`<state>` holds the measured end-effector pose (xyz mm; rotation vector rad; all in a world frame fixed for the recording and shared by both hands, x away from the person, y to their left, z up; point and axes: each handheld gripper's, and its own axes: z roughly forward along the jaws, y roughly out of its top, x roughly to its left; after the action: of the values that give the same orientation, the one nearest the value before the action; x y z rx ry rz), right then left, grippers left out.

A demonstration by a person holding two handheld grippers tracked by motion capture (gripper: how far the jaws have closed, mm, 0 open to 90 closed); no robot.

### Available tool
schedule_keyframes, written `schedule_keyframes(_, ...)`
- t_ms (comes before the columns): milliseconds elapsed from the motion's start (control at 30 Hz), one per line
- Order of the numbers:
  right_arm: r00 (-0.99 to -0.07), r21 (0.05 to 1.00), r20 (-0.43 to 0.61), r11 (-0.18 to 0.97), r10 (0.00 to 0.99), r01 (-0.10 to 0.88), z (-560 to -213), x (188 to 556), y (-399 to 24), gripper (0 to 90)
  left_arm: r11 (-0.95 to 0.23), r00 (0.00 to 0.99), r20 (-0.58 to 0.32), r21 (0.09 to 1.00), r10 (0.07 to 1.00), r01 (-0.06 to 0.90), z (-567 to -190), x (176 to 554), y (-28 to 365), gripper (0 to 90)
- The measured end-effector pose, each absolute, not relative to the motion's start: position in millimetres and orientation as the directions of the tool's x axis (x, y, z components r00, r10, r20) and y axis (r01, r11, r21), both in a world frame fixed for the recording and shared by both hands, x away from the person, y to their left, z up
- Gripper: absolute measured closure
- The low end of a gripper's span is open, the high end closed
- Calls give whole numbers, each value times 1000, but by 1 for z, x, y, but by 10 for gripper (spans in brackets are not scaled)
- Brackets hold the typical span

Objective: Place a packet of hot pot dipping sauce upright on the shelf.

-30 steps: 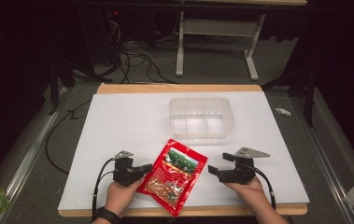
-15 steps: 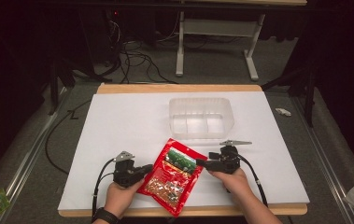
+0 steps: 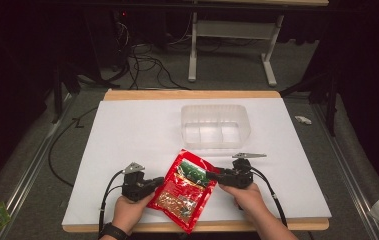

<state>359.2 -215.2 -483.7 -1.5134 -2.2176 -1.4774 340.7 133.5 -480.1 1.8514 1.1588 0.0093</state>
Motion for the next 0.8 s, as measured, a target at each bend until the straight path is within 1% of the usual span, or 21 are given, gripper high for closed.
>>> schedule_keyframes(133,-488,630,538,56,688,774,-488,361,-213,531,-134,557,-428,696,712,706,-480,341,133,900)
schedule_keyframes(200,-488,633,531,59,692,772,-488,361,-214,584,-134,557,-428,696,712,706,-480,341,133,900)
schedule_keyframes(233,-488,633,531,59,692,772,-488,361,-214,584,-134,557,-427,696,712,705,-480,341,133,900)
schedule_keyframes(267,-485,631,533,56,694,774,-488,361,-214,612,-135,558,-427,696,712,705,-480,341,133,900)
schedule_keyframes(333,-486,642,521,54,702,765,-487,361,-215,688,-137,558,-426,696,712,705,-481,341,133,900)
schedule_keyframes(400,-492,658,503,54,711,751,-485,360,-216,784,-138,557,-426,694,713,706,-481,341,133,900)
schedule_keyframes(433,-503,682,478,56,720,730,-483,358,-218,900,-139,558,-425,694,713,706,-481,341,133,900)
schedule_keyframes(467,-503,682,478,56,720,730,-483,358,-218,900,-139,558,-425,694,713,706,-481,341,133,900)
schedule_keyframes(533,-526,720,449,56,722,692,-478,356,-220,900,-133,559,-428,698,710,703,-481,342,133,900)
schedule_keyframes(600,-535,734,439,56,722,677,-476,356,-220,900,-132,562,-431,700,706,702,-481,342,134,900)
schedule_keyframes(667,-557,771,409,53,723,635,-468,352,-219,900,-127,566,-433,705,701,697,-480,341,134,900)
schedule_keyframes(700,-582,807,368,63,725,588,-460,348,-218,900,-118,569,-436,713,697,691,-480,341,134,900)
schedule_keyframes(733,-582,807,368,63,725,588,-460,348,-218,900,-118,569,-436,713,697,691,-480,341,134,898)
schedule_keyframes(767,-608,843,324,70,725,533,-452,343,-215,900,-112,576,-440,720,689,684,-479,341,135,832)
schedule_keyframes(800,-608,843,324,70,725,533,-452,343,-215,900,-112,576,-440,720,689,684,-479,341,135,792)
